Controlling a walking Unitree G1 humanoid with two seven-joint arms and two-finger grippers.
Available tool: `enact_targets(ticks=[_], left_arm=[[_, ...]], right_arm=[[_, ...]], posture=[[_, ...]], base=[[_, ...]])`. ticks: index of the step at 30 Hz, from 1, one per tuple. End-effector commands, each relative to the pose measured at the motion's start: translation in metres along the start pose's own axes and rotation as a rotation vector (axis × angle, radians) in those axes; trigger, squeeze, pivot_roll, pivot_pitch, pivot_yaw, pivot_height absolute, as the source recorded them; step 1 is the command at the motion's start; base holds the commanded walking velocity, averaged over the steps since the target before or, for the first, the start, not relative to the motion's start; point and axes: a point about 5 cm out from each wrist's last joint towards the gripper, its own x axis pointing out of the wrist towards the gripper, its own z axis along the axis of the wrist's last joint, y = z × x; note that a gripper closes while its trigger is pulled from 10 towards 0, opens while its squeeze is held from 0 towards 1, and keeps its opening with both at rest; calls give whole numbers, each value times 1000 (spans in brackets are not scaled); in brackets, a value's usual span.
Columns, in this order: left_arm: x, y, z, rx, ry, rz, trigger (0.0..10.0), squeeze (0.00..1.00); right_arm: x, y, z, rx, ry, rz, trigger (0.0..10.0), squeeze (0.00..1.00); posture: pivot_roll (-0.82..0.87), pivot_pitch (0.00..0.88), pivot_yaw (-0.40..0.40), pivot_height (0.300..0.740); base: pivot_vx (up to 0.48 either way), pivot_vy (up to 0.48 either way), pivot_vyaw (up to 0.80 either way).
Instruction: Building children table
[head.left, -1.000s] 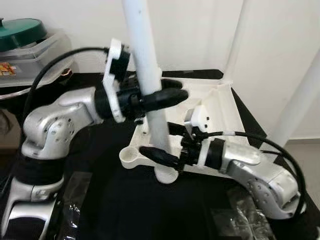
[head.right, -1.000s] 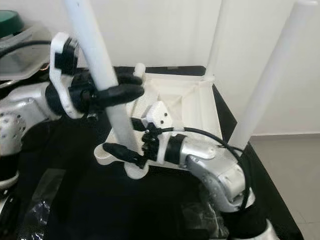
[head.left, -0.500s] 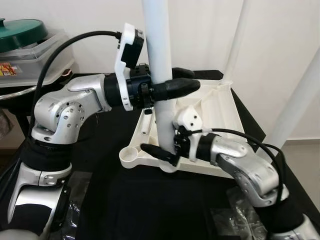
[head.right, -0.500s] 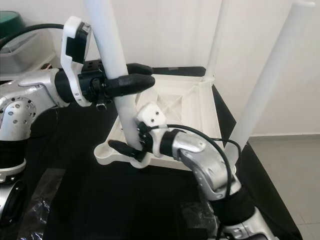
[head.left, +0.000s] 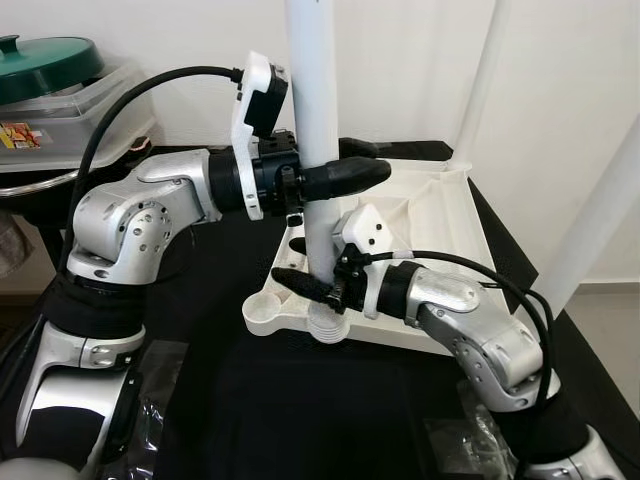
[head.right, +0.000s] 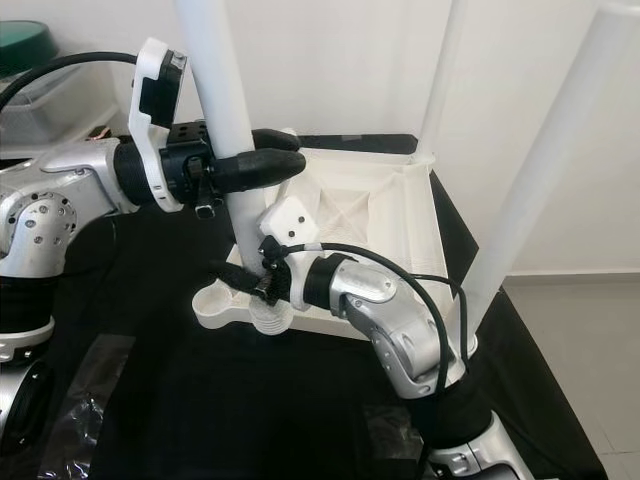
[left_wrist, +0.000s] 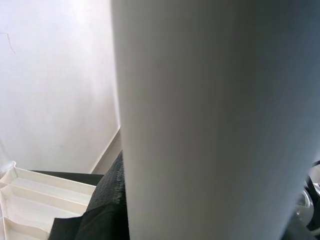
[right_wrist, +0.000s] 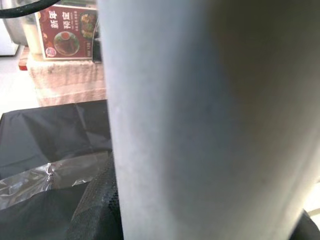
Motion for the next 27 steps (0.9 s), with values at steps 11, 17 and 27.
enact_targets(ticks=[11,17,27], left_arm=[[26,-13,13,48,-100,-148,0,0],[24,-12,16,76,-141,-138,10000,1000],[-15,-2,36,61,-260,7,10000,1000]], right_arm=[[18,26,-3,31,-13,96,0,0],[17,23,-4,37,-17,65,0,0],[3,-13,1,50,-66,-217,0,0]], posture=[[-55,0,3,740],[-63,0,5,740],[-70,0,10,740]], base=[[0,0,0],[0,0,0],[0,0,0]])
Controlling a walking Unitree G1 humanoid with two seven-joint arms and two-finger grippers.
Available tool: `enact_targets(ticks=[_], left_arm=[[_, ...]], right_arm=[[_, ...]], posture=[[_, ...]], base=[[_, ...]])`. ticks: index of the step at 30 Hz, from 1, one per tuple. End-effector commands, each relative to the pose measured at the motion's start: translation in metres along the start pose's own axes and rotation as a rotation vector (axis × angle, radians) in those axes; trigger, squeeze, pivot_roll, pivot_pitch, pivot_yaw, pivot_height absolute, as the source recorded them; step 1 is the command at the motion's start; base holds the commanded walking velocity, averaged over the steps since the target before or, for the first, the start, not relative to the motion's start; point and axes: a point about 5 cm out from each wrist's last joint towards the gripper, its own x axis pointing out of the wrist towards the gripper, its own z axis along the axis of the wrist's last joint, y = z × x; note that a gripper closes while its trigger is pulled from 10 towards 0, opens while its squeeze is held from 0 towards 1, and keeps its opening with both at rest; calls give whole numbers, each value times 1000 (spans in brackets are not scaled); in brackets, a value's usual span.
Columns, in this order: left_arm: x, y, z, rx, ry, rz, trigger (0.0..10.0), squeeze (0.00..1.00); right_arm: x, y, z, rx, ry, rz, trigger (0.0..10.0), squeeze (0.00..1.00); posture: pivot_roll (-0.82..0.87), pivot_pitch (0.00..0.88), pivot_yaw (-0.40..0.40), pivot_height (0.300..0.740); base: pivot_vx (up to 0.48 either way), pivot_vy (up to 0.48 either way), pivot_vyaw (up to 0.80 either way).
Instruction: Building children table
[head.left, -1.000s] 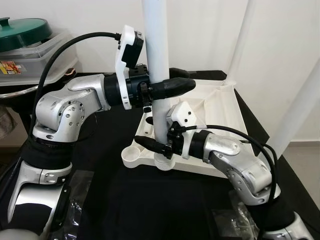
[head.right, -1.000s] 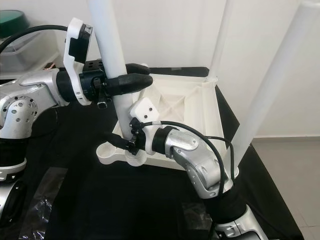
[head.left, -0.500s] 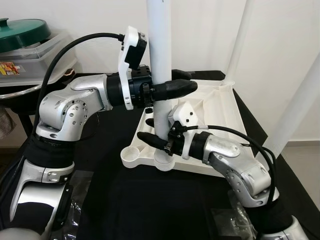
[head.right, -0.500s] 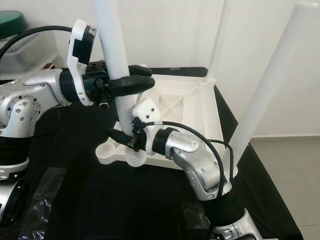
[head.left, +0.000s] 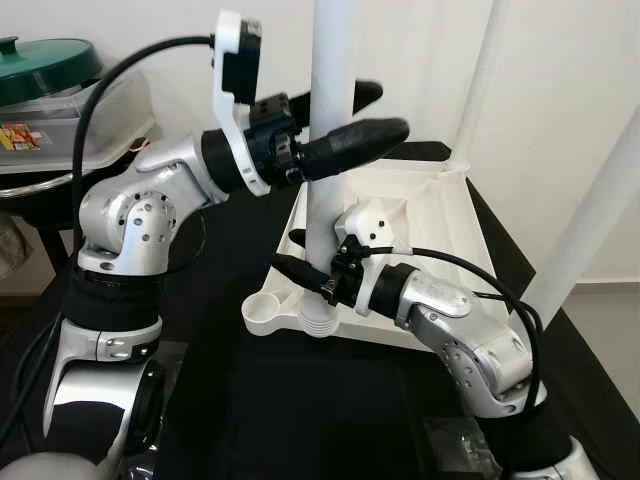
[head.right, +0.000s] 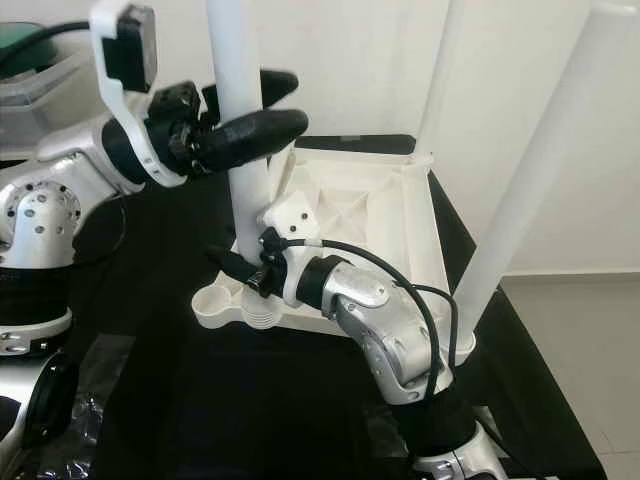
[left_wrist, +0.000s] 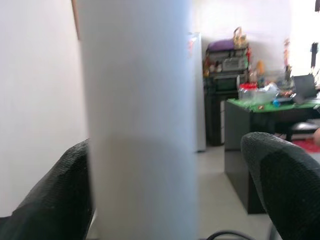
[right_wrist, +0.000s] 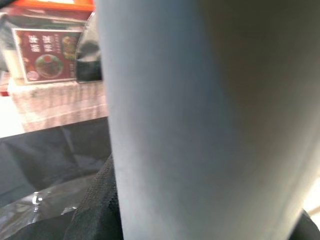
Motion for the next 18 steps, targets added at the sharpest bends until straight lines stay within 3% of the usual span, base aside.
enact_targets(ticks=[1,2,7,10,12,15,16,17,18], left_arm=[[-14,-2,11,17,-22,28,10000,1000],[-14,-2,11,17,-22,28,10000,1000],[-44,-1,16,17,-65,153,10000,1000],[-50,-1,15,14,-70,176,10000,1000],[-63,-1,11,1,-78,244,10000,1000],[-70,0,6,1,-83,307,10000,1000],[-78,4,-4,13,-68,418,10000,1000],[-86,9,-21,5,-27,552,10000,651],[-91,11,-33,1,5,637,10000,651]], right_arm=[[-3,-15,3,-6,-17,-109,0,0],[-3,-15,3,-6,-17,-109,0,0],[-14,-47,9,8,-69,-349,0,0],[-16,-51,10,11,-79,-383,0,0],[-21,-60,13,14,-99,-445,0,0],[-23,-63,15,12,-108,-464,0,0],[-24,-64,16,16,-115,-466,6275,0],[-24,-63,17,16,-120,-458,10000,0],[-24,-63,18,17,-125,-453,10000,0]], posture=[[-68,0,9,740],[-68,0,9,740],[-61,0,6,740],[-59,0,2,740],[-54,1,0,740],[-54,2,1,740],[-52,8,0,740],[-51,11,1,740],[-52,13,2,740]], base=[[0,0,0],[0,0,0],[0,0,0],[0,0,0],[0,0,0],[0,0,0],[0,0,0],[0,0,0],[0,0,0]])
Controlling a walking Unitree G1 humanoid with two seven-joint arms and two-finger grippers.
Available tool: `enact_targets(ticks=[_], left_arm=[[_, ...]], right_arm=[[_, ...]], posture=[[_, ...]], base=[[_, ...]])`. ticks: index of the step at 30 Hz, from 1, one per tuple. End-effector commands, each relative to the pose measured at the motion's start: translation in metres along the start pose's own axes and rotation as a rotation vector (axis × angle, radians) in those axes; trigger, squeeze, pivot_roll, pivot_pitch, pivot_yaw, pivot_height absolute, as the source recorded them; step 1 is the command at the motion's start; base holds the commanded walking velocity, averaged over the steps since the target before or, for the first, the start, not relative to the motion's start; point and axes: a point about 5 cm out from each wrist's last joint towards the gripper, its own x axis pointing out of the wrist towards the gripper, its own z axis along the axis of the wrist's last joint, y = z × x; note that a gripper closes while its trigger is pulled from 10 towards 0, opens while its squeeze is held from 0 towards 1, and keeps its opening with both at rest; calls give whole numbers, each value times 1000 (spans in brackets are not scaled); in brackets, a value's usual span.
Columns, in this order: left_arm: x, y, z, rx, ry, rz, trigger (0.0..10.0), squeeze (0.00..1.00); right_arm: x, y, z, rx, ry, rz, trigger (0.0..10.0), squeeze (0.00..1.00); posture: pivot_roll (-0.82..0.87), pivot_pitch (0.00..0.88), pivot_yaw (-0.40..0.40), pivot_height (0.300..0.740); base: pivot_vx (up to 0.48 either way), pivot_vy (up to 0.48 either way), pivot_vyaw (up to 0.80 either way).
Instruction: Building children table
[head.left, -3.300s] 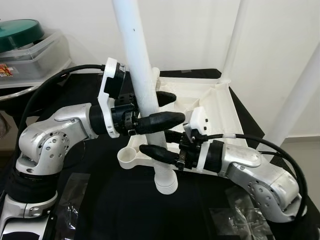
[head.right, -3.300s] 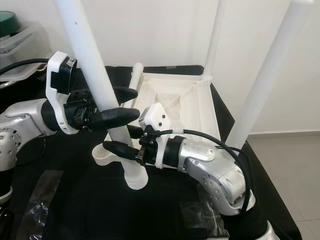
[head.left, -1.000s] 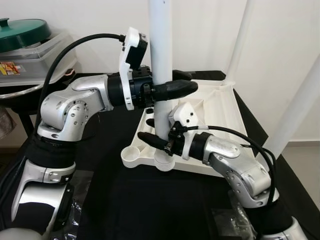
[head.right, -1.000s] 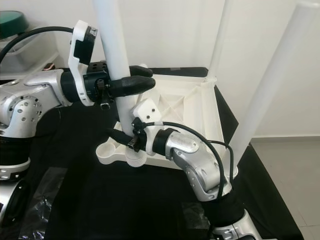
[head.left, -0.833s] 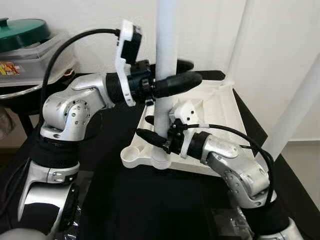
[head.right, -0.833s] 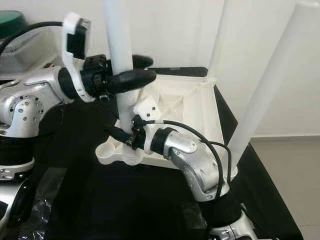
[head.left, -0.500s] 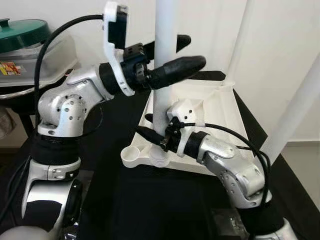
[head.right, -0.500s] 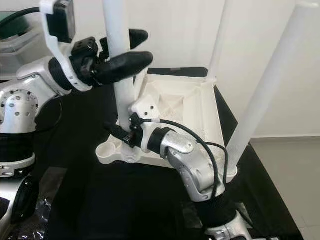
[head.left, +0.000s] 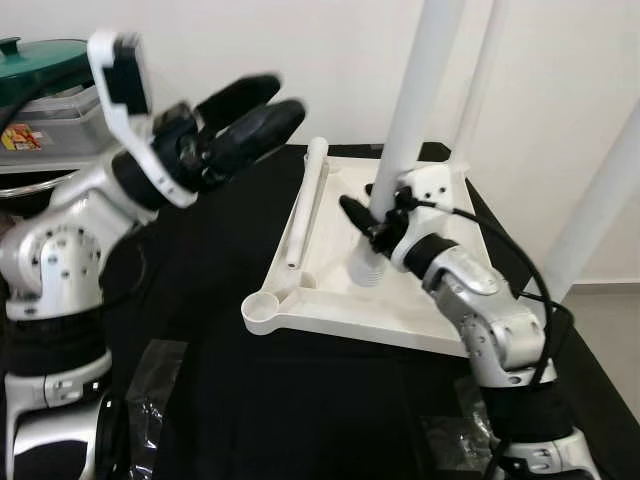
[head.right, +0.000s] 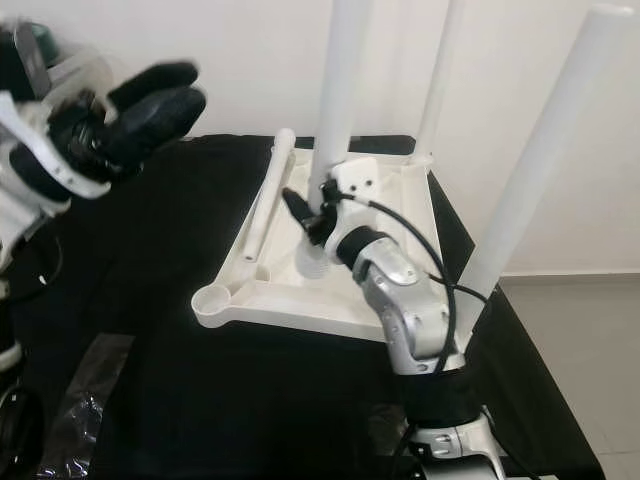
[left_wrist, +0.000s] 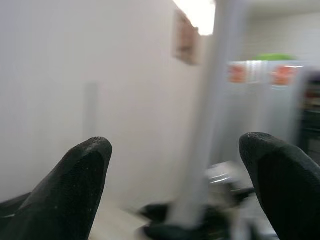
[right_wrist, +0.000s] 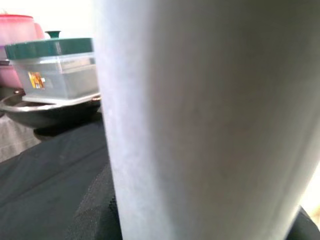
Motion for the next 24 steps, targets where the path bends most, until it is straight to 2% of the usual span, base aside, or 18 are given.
enact_targets(ticks=[1,3,4,5,6,7,9,10,13,24], left_arm=[[-8,9,-30,-5,92,181,10000,0],[-14,1,-70,-17,236,285,10000,0],[-14,1,-70,-17,236,285,10000,0],[-18,-5,-86,-12,284,312,10000,0],[-18,-5,-86,-12,284,312,10000,0],[-22,-16,-102,-57,303,365,10000,0],[-22,-16,-102,-57,303,365,10000,0],[-23,-22,-109,-58,332,376,10000,0],[-23,-34,-119,-74,333,387,10000,0],[-28,-40,-132,-38,335,451,10000,0]], right_arm=[[2,6,7,1,-36,38,10000,0],[-2,12,8,-11,-37,96,10000,0],[-2,12,8,-11,-37,96,10000,0],[-4,16,8,-13,-39,129,10000,0],[-4,16,8,-13,-39,129,10000,0],[-9,20,10,-20,-44,178,10000,0],[-9,20,10,-20,-44,178,10000,0],[-11,21,10,-23,-45,193,10000,0],[-16,20,8,-22,-29,197,10000,0],[-27,33,-3,-43,18,289,10000,0]], posture=[[-53,18,4,740],[-55,25,5,740],[-55,25,5,740],[-56,31,7,740],[-56,31,7,740],[-57,39,7,740],[-57,39,7,740],[-58,46,7,740],[-62,53,7,740],[-65,68,13,740]], base=[[0,0,0],[0,0,0],[0,0,0],[0,0,0],[0,0,0],[0,0,0],[0,0,0],[0,0,0],[0,480,0],[0,480,0]])
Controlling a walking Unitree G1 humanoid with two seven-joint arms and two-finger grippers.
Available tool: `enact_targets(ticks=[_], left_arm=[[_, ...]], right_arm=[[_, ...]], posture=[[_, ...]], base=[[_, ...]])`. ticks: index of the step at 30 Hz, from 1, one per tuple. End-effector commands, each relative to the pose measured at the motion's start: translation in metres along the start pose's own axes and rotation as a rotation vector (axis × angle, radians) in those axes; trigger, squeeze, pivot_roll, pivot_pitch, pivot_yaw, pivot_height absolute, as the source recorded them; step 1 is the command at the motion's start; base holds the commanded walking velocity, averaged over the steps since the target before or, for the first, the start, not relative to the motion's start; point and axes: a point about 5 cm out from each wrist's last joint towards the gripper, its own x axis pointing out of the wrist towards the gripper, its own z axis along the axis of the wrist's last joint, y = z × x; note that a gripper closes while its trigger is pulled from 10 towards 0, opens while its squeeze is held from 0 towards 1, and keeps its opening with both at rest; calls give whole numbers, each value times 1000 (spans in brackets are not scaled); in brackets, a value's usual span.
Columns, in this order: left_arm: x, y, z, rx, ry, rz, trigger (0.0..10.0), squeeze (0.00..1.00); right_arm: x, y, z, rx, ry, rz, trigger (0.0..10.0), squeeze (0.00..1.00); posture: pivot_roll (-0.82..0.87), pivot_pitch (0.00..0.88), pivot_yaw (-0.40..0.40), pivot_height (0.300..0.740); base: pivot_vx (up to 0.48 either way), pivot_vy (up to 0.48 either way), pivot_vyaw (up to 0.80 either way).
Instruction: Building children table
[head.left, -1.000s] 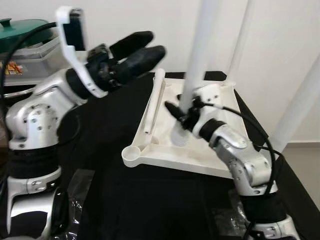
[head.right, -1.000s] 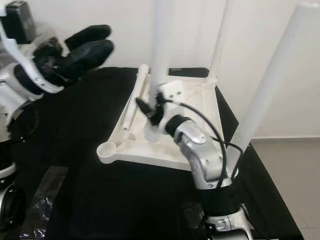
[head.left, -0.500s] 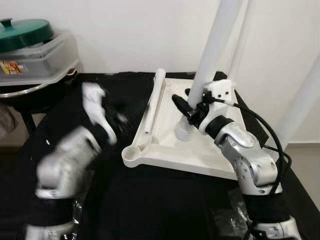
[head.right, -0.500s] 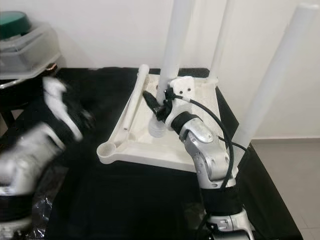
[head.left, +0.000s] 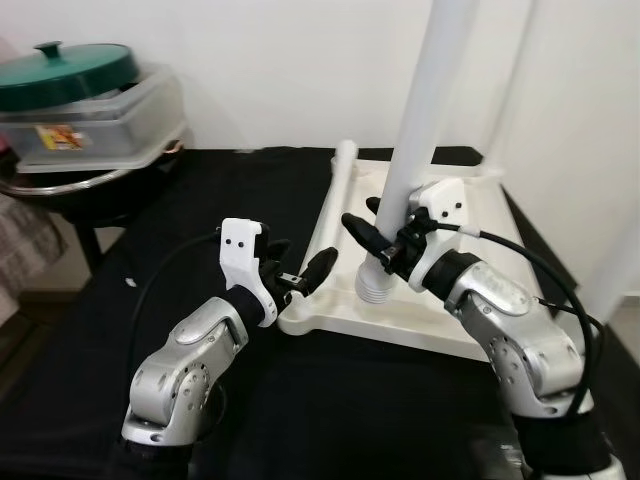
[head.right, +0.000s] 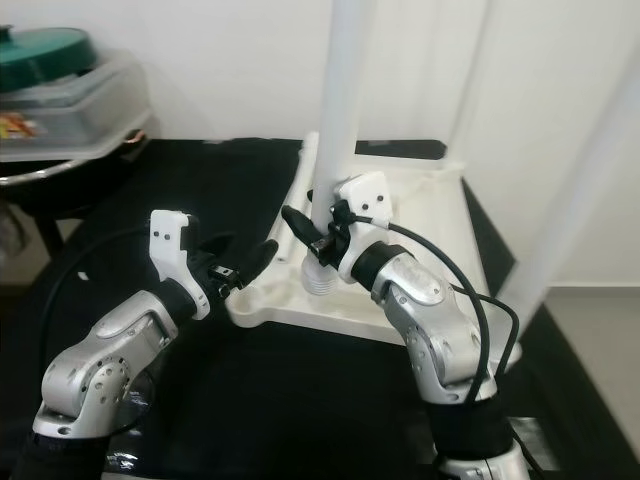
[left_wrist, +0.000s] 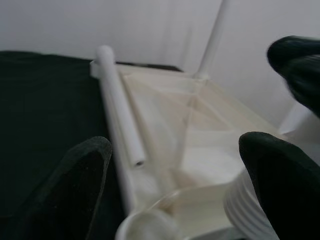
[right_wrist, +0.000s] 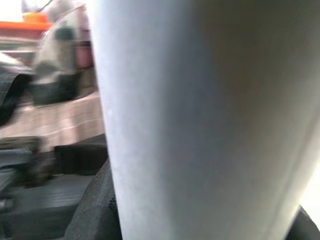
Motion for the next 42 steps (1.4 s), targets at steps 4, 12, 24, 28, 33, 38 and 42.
enact_targets(ticks=[4,12,24,28,33,38,42], left_arm=[[-3,1,-5,21,4,37,10000,0],[-11,4,-20,60,33,65,10000,0],[-34,9,-44,138,69,113,10000,0],[-38,8,-47,133,61,104,10000,0],[-42,6,-45,148,27,83,10000,0],[-48,1,-47,144,15,86,10000,0],[-49,-1,-47,130,7,77,10000,0]], right_arm=[[-5,0,7,-12,-26,12,10000,0],[-9,0,6,3,-18,6,10000,0],[-14,-8,7,15,-33,-48,10000,0],[-13,-11,2,-11,-18,-50,10000,0],[-13,-27,-2,-49,-5,-56,10000,0],[-26,-43,12,-54,-68,152,10000,0],[-31,-43,18,-59,-69,267,10000,0]], posture=[[-64,74,10,740],[-59,78,12,740],[-59,103,22,740],[-56,108,21,740],[-46,118,14,740],[-33,148,15,740],[-25,171,16,740]], base=[[0,480,0],[0,93,0],[0,0,-347],[0,0,0],[0,0,0],[0,0,0],[0,0,0]])
